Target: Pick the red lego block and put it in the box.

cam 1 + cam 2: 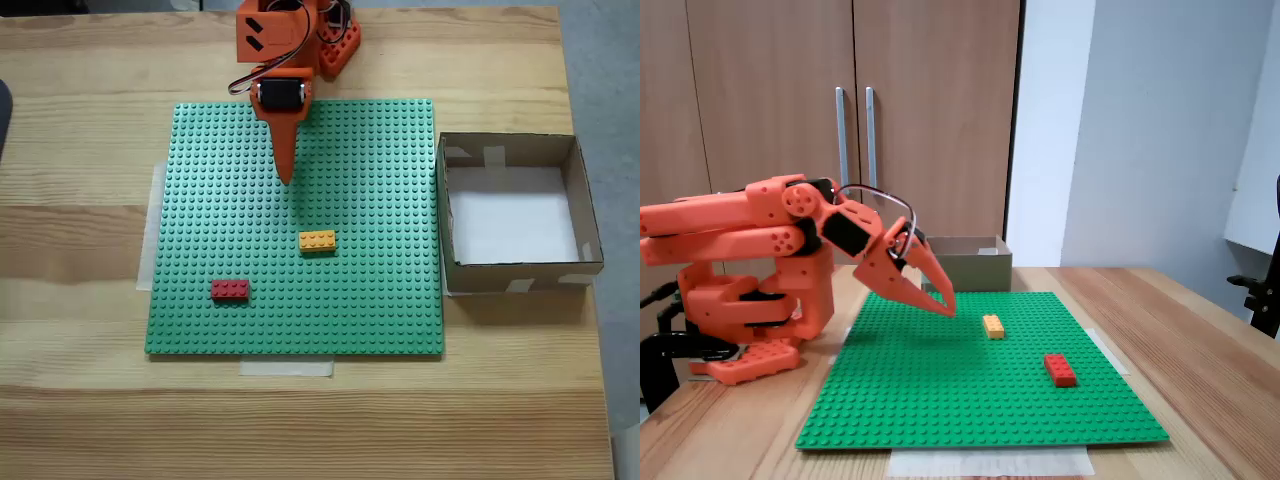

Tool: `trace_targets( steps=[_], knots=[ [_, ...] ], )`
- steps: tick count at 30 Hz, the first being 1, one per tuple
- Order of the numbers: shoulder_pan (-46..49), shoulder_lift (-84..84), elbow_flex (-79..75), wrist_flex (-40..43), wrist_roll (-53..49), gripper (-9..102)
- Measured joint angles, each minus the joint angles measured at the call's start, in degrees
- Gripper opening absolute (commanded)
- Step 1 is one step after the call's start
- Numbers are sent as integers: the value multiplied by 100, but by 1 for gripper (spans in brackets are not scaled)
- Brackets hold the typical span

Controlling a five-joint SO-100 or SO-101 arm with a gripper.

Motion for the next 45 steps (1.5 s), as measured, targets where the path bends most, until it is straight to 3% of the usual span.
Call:
trace_targets(
  steps=[45],
  knots=[
    [-97, 0, 0, 0, -97, -1]
  ],
)
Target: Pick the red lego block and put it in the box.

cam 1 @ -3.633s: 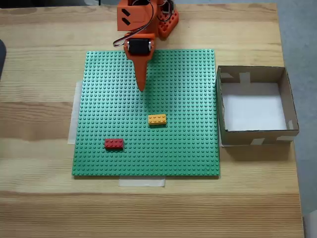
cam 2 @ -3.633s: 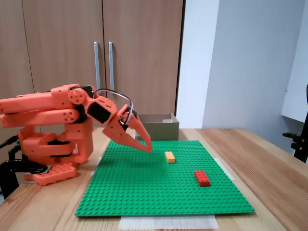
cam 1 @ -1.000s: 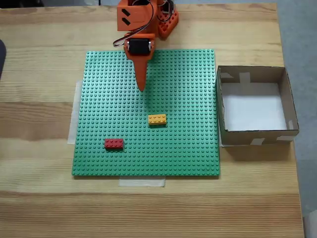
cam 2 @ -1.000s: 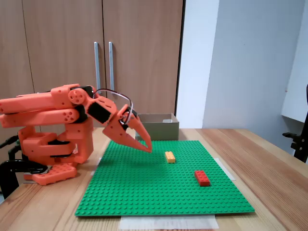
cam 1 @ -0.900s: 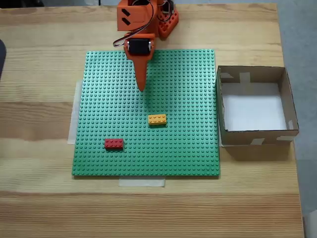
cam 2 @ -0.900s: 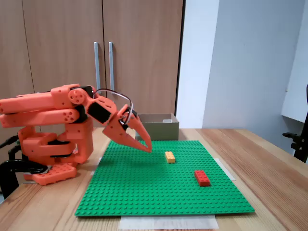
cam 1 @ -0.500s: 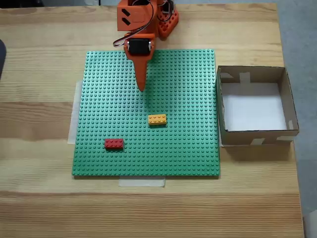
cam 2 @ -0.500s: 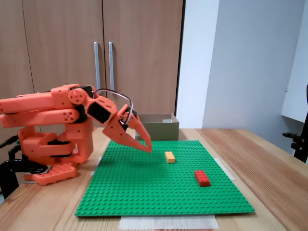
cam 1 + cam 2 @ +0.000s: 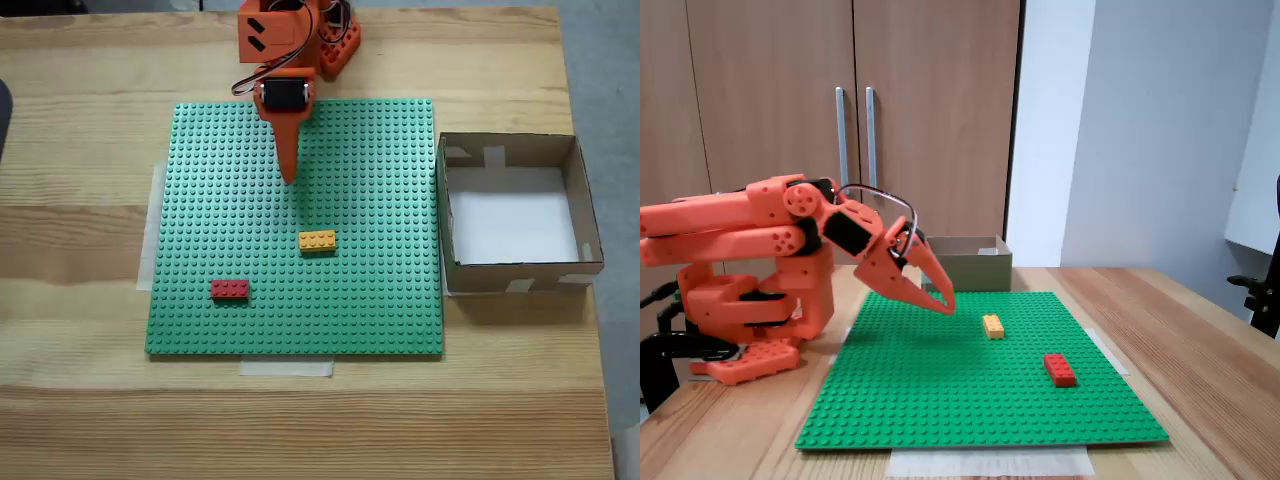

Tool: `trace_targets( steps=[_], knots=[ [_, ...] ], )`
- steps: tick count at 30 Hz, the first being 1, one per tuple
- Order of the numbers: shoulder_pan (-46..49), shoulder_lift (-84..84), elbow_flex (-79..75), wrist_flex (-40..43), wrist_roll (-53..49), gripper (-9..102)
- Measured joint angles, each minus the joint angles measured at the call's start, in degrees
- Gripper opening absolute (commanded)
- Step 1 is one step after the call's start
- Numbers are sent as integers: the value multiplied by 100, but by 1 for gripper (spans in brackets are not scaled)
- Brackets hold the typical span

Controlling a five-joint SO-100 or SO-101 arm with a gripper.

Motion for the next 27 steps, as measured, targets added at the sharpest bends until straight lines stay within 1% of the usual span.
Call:
trace_targets(
  steps=[3, 8, 11, 16, 17, 19, 22, 27],
  knots=[
    [0, 0, 0, 0, 149, 2],
    [62, -26, 0, -88, 211, 3],
    [88, -158, -264, 88, 202, 3],
    [123, -993, -1283, 817, 237, 4],
    [202, -1547, -1960, 1195, 237, 4],
    [229, -1670, -2171, 1362, 290, 5],
    [422, -2399, -3023, 1740, 369, 5],
    [562, -3234, -4061, 2232, 220, 7]
  ],
)
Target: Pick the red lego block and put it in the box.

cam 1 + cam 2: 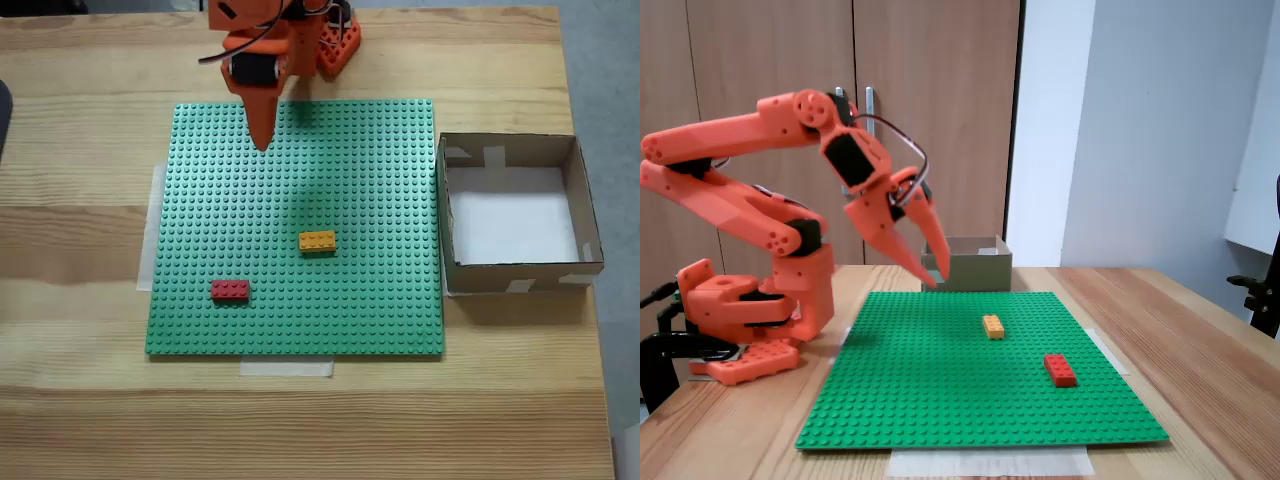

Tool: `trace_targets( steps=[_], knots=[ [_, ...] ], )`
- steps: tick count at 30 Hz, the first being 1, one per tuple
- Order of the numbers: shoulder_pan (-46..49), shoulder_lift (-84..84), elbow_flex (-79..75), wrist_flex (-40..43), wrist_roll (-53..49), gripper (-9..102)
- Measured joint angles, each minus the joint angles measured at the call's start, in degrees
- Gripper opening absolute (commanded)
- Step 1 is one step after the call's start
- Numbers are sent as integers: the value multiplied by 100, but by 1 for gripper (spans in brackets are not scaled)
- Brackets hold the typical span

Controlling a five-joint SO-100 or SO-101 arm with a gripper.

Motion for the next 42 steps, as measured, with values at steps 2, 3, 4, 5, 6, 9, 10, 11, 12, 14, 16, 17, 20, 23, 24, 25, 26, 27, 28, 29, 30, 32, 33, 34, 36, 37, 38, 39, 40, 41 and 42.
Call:
trace_targets(
  steps=[2, 3, 4, 5, 6, 9, 10, 11, 12, 14, 16, 17, 20, 23, 24, 25, 26, 27, 28, 29, 30, 32, 33, 34, 36, 37, 38, 39, 40, 41, 42],
  knots=[
    [141, -396, -404, 272, -26, 12],
    [167, -580, -580, 387, -26, 15],
    [167, -765, -756, 483, -97, 15],
    [132, -949, -940, 589, -193, 15],
    [193, -1134, -1099, 677, -220, 16],
    [290, -1679, -1564, 809, -396, 17],
    [272, -1863, -1723, 835, -466, 17],
    [334, -2048, -1916, 844, -510, 20],
    [413, -2232, -2118, 861, -545, 23],
    [483, -2602, -2531, 861, -615, 21],
    [475, -2979, -2944, 861, -677, 20],
    [527, -3331, -3322, 861, -694, 19],
    [536, -3771, -3762, 861, -721, 19],
    [457, -4210, -4192, 932, -633, 20],
    [448, -4307, -4324, 993, -580, 20],
    [422, -4377, -4456, 1055, -536, 19],
    [396, -4447, -4570, 1116, -501, 19],
    [352, -4518, -4676, 1195, -475, 19],
    [308, -4588, -4764, 1239, -431, 19],
    [299, -4658, -4834, 1274, -422, 20],
    [299, -4720, -4878, 1301, -422, 20],
    [308, -4887, -4948, 1318, -378, 20],
    [316, -4992, -5019, 1318, -343, 21],
    [316, -5106, -5098, 1345, -343, 21],
    [290, -5317, -5256, 1354, -308, 21],
    [272, -5423, -5317, 1354, -290, 24],
    [264, -5528, -5379, 1362, -299, 26],
    [264, -5607, -5432, 1362, -308, 26],
    [290, -5687, -5467, 1362, -308, 27],
    [308, -5748, -5484, 1362, -308, 29],
    [334, -5810, -5493, 1345, -308, 30]
  ],
)
